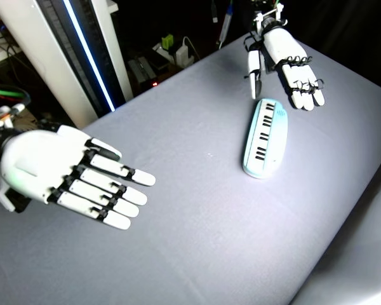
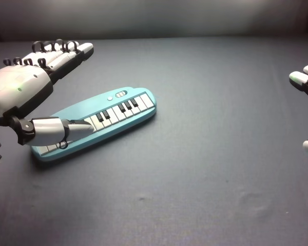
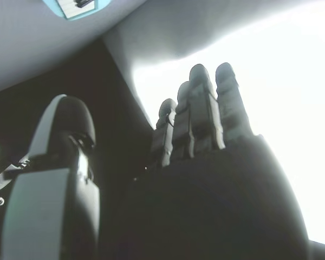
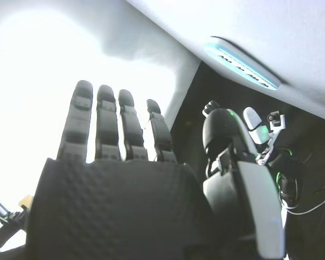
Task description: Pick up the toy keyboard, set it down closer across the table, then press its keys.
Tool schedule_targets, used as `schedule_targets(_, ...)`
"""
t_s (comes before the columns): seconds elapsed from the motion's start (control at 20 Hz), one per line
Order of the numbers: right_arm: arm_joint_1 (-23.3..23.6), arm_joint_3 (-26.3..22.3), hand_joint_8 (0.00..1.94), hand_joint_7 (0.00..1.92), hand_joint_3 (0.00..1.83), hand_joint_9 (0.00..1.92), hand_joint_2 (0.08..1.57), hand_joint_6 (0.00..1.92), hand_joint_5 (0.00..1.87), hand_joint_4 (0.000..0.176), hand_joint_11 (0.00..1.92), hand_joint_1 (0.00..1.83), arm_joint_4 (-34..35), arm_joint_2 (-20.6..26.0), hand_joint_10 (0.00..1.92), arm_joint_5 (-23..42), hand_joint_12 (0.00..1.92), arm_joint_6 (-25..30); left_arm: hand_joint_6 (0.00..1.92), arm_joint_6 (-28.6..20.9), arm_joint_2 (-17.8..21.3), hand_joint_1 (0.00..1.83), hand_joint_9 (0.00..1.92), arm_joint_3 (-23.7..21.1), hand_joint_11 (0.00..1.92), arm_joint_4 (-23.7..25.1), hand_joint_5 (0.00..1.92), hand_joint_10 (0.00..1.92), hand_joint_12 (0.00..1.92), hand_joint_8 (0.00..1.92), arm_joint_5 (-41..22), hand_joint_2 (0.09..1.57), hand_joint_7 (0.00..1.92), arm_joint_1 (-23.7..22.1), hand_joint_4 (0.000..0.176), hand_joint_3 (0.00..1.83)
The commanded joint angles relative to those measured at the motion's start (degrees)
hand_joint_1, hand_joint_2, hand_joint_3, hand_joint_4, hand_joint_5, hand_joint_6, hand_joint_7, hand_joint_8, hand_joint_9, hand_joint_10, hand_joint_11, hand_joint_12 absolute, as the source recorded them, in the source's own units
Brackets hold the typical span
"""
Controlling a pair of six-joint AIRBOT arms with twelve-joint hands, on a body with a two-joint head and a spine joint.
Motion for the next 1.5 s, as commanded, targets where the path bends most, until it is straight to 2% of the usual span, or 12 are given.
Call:
schedule_targets(0.0, 0.10, 0.01, 0.00, 0.00, 0.01, 0.00, 1.30, 0.00, 0.00, 0.044, 0.00, 0.25, -0.39, 0.05, 0.00, 7.19, 0.00, -0.10, 0.00, -0.39, -0.12, 0.76, 0.00, 0.11, 0.00, 0.32, 0.00, 0.00, 0.00, 0.00, -7.60, 1.03, 0.00, -0.64, 0.075, 0.00)
schedule_targets(0.15, 0.10, -0.03, 0.00, 0.00, 0.01, 0.00, 1.31, 0.00, 0.00, 0.043, 0.00, 0.24, -0.39, 0.04, 0.00, 7.21, 0.00, -0.10, 0.00, -0.39, -0.36, 0.75, 0.00, 0.26, 0.00, 0.33, 0.00, 0.00, 0.00, 0.00, -7.25, 1.04, 0.00, -0.62, 0.070, 0.00)
schedule_targets(0.3, 0.09, -0.05, 0.00, 0.00, 0.01, 0.00, 1.32, 0.00, 0.00, 0.010, 0.00, 0.24, -0.39, 0.05, 0.00, 7.20, 0.00, -0.09, 0.00, -0.39, -1.65, 0.72, 0.00, 1.84, 0.00, 0.06, 0.00, 0.00, 0.00, 0.00, -3.63, 1.02, 0.00, -1.12, 0.084, 0.00)
schedule_targets(0.45, 0.07, -0.03, 0.00, 0.00, 0.01, 0.00, 1.33, 0.00, 0.00, 0.013, 0.00, 0.21, -0.37, 0.06, 0.00, 7.18, 0.00, 0.07, 0.00, -0.88, -3.72, 0.72, 0.00, 5.39, 0.00, -0.14, 0.00, 0.00, 0.00, 0.00, 3.27, 0.96, 0.00, -3.11, 0.136, 0.00)
schedule_targets(0.6, -0.14, -0.03, 0.00, 0.00, 0.00, 0.00, 1.33, 0.00, 0.00, 0.007, 0.00, 0.21, -0.33, 0.05, 0.00, 7.17, 0.00, 0.11, 0.00, -0.90, -6.12, 0.73, 0.00, 9.07, 0.00, -0.36, 0.00, 0.00, 0.00, 0.00, 9.73, 0.95, 0.00, -5.04, 0.121, 0.00)
schedule_targets(0.8, -0.31, -0.02, 0.00, 0.00, 0.00, 0.00, 1.32, 0.00, 0.00, 0.027, 0.00, 0.23, -0.22, 0.05, 0.00, 7.13, 0.00, 0.21, 0.00, -0.83, -8.77, 0.72, 0.00, 12.51, 0.00, -1.30, 0.00, 0.00, 0.00, 0.00, 15.38, 0.95, 0.00, -5.69, 0.107, 0.00)
schedule_targets(1.0, -0.65, 0.04, 0.00, 0.00, 0.00, 0.00, 1.32, 0.00, 0.00, 0.034, 0.00, 0.23, -0.19, -0.08, 0.00, 7.12, 0.00, 0.76, 0.00, 2.02, -10.96, 0.72, 0.00, 15.12, 0.00, -4.43, 0.00, 0.00, 0.00, 0.00, 20.16, 0.93, 0.00, -6.26, 0.128, 0.00)
schedule_targets(1.15, -1.03, 0.36, 0.00, 0.00, 0.00, 0.00, 1.33, 0.00, 0.00, 0.002, 0.00, 0.23, -0.11, -0.28, 0.00, 7.12, 0.00, 1.82, 0.00, 2.13, -12.21, 0.78, 0.00, 16.64, 0.00, -4.98, 0.00, 0.00, 0.00, 0.00, 22.39, 0.90, 0.00, -6.32, 0.147, 0.00)
schedule_targets(1.3, -1.05, 0.36, 0.00, 0.00, 0.00, 0.00, 1.34, 0.00, 0.00, 0.000, 0.00, 0.25, -0.10, -0.28, 0.00, 7.13, 0.00, 1.94, 0.00, 1.57, -12.58, 0.86, 0.00, 17.04, 0.00, -5.26, 0.00, 0.00, 0.00, 0.00, 22.73, 0.93, 0.00, -6.32, 0.143, 0.00)
schedule_targets(1.35, -1.07, 0.44, 0.00, 0.00, 0.00, 0.00, 1.34, 0.00, 0.00, 0.000, 0.00, 0.26, -0.10, -0.28, 0.00, 7.13, 0.00, 2.36, 0.01, 1.29, -12.58, 1.13, 0.42, 17.03, 0.36, -5.14, 0.05, 0.36, 1.39, 0.02, 22.54, 1.09, 0.20, -6.31, 0.054, 0.00)
schedule_targets(1.4, -1.12, 0.51, 0.00, 0.00, 0.00, 0.00, 1.34, 0.00, 0.00, 0.000, 0.00, 0.26, -0.10, -0.28, 0.00, 7.13, 0.00, 2.57, 0.01, 1.10, -12.58, 1.13, 0.42, 17.03, 0.36, -5.11, 0.05, 0.36, 1.39, 0.02, 22.48, 1.09, 0.20, -6.31, 0.054, 0.00)
schedule_targets(1.45, -1.19, 0.56, 0.00, 0.00, 0.00, 0.00, 1.34, 0.00, 0.00, 0.000, 0.00, 0.25, -0.09, -0.28, 0.00, 7.14, 0.00, 2.75, 0.01, 0.86, -12.62, 1.16, 0.49, 17.03, 0.49, -4.89, 0.14, 0.63, 1.47, 0.02, 22.29, 1.09, 0.32, -6.31, 0.035, 0.00)
